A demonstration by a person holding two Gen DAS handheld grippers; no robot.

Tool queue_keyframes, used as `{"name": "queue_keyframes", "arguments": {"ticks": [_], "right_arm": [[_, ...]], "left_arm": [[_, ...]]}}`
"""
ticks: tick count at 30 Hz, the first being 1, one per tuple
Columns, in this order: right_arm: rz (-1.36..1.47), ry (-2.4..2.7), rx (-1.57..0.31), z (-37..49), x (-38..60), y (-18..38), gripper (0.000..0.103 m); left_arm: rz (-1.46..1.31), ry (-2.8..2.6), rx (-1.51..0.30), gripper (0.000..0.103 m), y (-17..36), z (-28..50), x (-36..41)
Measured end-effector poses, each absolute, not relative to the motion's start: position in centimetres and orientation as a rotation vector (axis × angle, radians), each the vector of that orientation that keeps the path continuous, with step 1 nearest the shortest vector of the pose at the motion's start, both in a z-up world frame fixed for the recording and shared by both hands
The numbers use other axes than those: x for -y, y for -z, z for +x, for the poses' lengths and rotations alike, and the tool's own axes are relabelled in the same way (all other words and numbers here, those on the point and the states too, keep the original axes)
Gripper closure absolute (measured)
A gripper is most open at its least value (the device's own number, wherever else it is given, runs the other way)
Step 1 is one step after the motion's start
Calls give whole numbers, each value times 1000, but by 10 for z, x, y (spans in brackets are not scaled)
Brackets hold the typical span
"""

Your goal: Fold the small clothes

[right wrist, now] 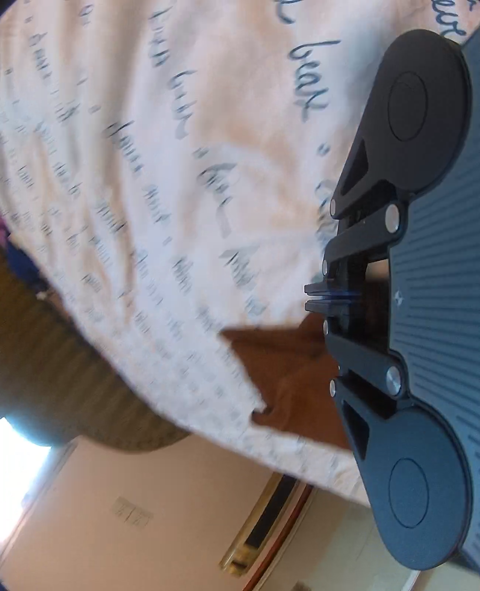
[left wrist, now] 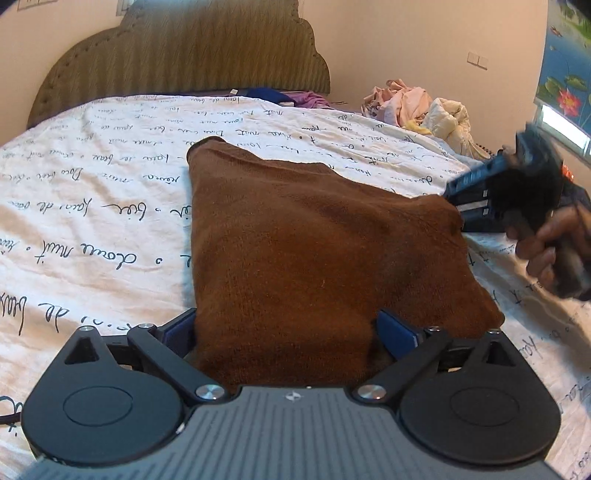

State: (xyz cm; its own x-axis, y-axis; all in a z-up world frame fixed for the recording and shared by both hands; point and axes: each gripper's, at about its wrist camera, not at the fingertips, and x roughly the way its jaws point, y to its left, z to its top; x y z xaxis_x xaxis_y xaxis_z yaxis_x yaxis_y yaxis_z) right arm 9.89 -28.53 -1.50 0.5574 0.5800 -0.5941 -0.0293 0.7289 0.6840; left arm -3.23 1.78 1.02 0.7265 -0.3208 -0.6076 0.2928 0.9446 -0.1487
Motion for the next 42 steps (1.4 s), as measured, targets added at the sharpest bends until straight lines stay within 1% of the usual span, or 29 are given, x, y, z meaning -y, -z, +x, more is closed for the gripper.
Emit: {"name": "queue_keyframes", "arguments": {"ticks": [2,5,6,7,8,9,10,16,22,23,24,25,29,30,32,34,36,37,39,42], "right_arm": [[712,-395,-919,94,287,21,100],[808,-389,-831,84,302,5,95],[852,-405,-833,83,305,1,86],[894,-435,-840,84,307,-2,78],[926,-466,-841,83,307,-4,62],[953,-493,-846,81,305,-6,51],[964,-508,-858,79,303,-7,49],[1029,-566,-896,58,298,-3,49],[975,-522,-947,69,282,8,50],[962,-517,-938,73,278,9,56],[931,-518,-916,77,272,9,89],[887,-513,-911,81,267,6,97],[731,-539,-811,79,261,-27,98],[713,-493,-821,82,268,-21,98],[719,-394,-917,92,283,13,98],[784,-410,-905,86,288,27,98],[841,-429,-867,78,291,20,94],[853,-424,-860,77,292,14,94],[815,-376,-829,77,293,-6,82],[731,-387,-740,81,283,-42,80]], "left_arm": [[-52,334,-668,7,-17,-37,-23],[-103,337,-641,6,-30,-46,-37],[-114,338,-629,6,-32,-48,-40],[-117,339,-618,5,-32,-49,-42],[-112,333,-622,5,-29,-49,-42],[-103,317,-637,5,-25,-47,-40],[-98,303,-652,5,-20,-46,-39],[-91,303,-657,2,-12,-46,-34],[-102,310,-662,1,-10,-45,-36],[-108,310,-662,1,-10,-44,-37],[-112,309,-660,1,-10,-45,-37],[-113,308,-657,1,-10,-47,-38],[-113,322,-646,1,-11,-51,-37],[-117,329,-651,1,-10,-50,-37],[-126,333,-656,0,-10,-48,-38],[-118,331,-649,1,-11,-50,-41],[-107,319,-626,1,-18,-55,-42],[-109,318,-614,1,-22,-58,-43],[-88,317,-612,1,-28,-61,-43],[21,325,-627,2,-30,-69,-38]]}}
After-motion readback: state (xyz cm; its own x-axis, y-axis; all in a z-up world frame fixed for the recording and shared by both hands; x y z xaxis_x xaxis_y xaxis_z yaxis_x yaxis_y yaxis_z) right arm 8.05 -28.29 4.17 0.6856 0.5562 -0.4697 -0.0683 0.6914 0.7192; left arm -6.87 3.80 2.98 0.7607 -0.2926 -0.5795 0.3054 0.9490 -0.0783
